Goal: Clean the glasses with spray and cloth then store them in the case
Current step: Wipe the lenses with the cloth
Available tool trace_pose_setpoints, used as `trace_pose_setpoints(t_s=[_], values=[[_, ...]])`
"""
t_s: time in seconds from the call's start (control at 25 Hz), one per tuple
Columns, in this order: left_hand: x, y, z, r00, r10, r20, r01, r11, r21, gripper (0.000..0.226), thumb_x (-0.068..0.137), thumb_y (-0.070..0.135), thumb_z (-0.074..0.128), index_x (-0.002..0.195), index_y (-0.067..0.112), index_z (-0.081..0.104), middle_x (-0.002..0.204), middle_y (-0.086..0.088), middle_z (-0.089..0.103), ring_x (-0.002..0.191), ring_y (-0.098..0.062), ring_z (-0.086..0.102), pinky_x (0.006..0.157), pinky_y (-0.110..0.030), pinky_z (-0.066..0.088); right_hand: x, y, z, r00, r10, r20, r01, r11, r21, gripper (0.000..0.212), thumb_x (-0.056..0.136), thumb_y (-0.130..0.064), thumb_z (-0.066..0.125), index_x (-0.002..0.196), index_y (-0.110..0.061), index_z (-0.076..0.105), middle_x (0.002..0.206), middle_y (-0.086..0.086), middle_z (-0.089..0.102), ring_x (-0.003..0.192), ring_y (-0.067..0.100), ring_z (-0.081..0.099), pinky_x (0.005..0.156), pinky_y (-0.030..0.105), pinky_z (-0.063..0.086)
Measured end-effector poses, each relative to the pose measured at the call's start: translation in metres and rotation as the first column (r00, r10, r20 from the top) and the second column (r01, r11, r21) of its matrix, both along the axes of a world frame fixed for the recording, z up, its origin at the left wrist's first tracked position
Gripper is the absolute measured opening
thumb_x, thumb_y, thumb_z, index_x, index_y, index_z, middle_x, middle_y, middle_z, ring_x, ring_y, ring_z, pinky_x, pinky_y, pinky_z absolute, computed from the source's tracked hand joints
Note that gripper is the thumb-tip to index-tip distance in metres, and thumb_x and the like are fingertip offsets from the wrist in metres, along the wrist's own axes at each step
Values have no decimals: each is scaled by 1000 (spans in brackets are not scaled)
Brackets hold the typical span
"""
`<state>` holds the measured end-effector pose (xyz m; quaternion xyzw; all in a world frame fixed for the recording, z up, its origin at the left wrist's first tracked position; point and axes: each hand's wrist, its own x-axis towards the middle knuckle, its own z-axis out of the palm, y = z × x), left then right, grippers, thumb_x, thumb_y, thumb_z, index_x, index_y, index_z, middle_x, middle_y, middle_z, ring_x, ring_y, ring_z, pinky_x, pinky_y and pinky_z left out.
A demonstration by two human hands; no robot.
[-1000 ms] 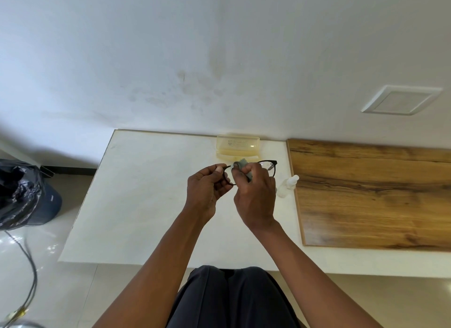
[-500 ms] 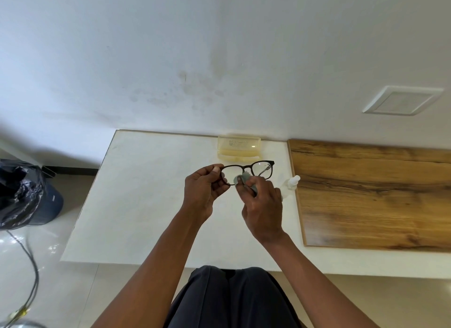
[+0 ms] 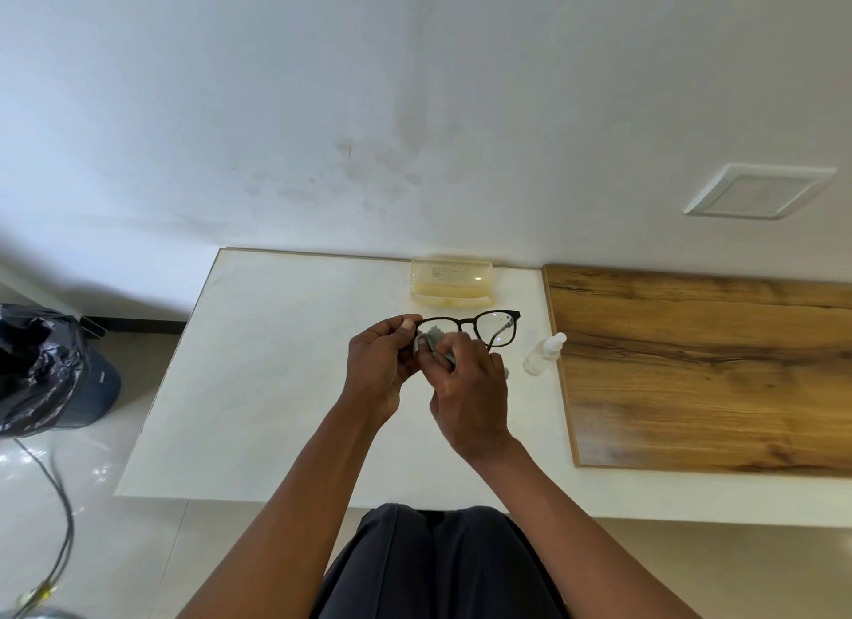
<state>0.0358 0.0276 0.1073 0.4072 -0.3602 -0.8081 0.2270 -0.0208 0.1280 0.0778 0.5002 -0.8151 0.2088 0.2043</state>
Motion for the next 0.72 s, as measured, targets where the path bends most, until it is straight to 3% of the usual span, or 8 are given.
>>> trace_pose_setpoints(t_s=[0.2, 0.36, 0.44, 0.56, 0.72], values=[[0, 0, -2, 1000, -20, -7, 20, 1000, 3, 17, 93, 3, 48, 91, 3, 65, 71, -9, 56, 65, -18, 56, 63, -26, 57, -5, 17, -6, 1000, -27, 15, 27, 1000, 11, 54, 56, 6, 74, 104, -18, 70, 93, 3, 49, 72, 25, 58, 53, 30, 41], [1, 1, -4, 999, -39, 5, 39, 999, -9, 16, 94, 4, 48, 92, 3, 64, 71, -9, 56, 63, -17, 57, 65, -28, 56, -16, 23, 0, 992, -116, 49, 115, 993, 17, 55, 53, 8, 77, 102, -15, 71, 83, 8, 60, 70, 26, 59, 54, 29, 42], [1, 1, -4, 999, -39, 3, 39, 999, -8, 16, 94, 5, 48, 92, 3, 63, 72, -9, 56, 63, -17, 57, 65, -27, 56, -22, 23, 2, 985, -150, 83, 153, 988, -22, 46, 60, 7, 70, 101, -14, 72, 84, 9, 60, 71, 27, 59, 58, 27, 39], [1, 0, -4, 999, -33, -3, 33, 999, -2, 15, 94, 5, 48, 94, 3, 63, 72, -9, 56, 64, -18, 57, 66, -27, 56, -33, 25, 7, 965, -182, 187, 211, 967, -144, 40, 73, -1, 43, 99, -11, 72, 86, 12, 60, 69, 29, 59, 62, 29, 40], [3, -2, -4, 999, -18, -31, 19, 999, 35, 9, 91, 7, 54, 94, 4, 62, 72, -7, 55, 66, -18, 56, 65, -26, 57, -46, 29, 13, 899, -263, 350, 351, 912, -215, 40, 70, 11, 54, 100, -9, 72, 87, 15, 58, 70, 33, 59, 64, 38, 48]])
